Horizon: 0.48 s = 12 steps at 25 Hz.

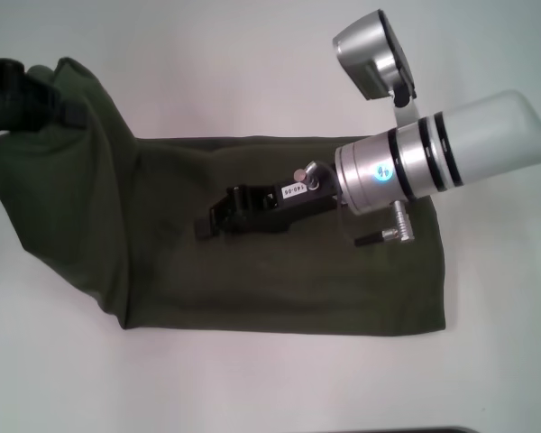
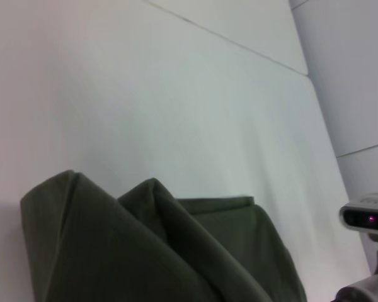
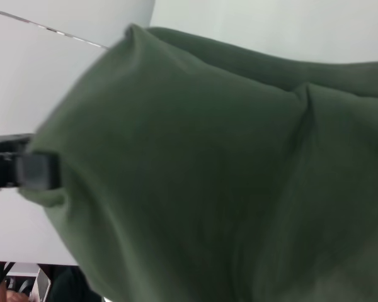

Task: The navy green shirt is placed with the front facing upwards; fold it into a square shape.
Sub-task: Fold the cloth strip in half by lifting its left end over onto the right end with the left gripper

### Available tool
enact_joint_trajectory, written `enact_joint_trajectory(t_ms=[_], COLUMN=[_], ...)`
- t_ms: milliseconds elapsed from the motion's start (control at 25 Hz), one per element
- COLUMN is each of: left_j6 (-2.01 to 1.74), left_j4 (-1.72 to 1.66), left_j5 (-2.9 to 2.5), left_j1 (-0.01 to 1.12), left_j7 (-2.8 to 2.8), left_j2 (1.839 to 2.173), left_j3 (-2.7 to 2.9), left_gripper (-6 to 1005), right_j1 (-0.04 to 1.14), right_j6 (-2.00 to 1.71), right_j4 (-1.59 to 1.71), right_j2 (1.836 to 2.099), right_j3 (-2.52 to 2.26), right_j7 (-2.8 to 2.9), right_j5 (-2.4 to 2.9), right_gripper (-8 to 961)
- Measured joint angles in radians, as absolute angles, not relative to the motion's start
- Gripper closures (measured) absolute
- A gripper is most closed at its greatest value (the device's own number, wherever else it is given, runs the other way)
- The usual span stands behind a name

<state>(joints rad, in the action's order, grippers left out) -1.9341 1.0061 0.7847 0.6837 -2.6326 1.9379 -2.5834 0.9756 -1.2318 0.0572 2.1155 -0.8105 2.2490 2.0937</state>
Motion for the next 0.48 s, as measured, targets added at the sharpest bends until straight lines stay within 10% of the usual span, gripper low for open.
enact_joint_trajectory(t_ms=[480], left_j6=[-1.947], left_j4=[1.028], left_j5=[0.825], left_j1=[0.675], left_j7=[-2.638], left_j2=[1.942], left_j3=[-2.583], left_gripper=[945], right_j1=[1.005], right_j6=[-1.026], right_j4=[-0.028], right_j2=[2.121], right_j3=[-0.771], right_j7=[2.243], right_j5=[2.094], right_gripper=[943])
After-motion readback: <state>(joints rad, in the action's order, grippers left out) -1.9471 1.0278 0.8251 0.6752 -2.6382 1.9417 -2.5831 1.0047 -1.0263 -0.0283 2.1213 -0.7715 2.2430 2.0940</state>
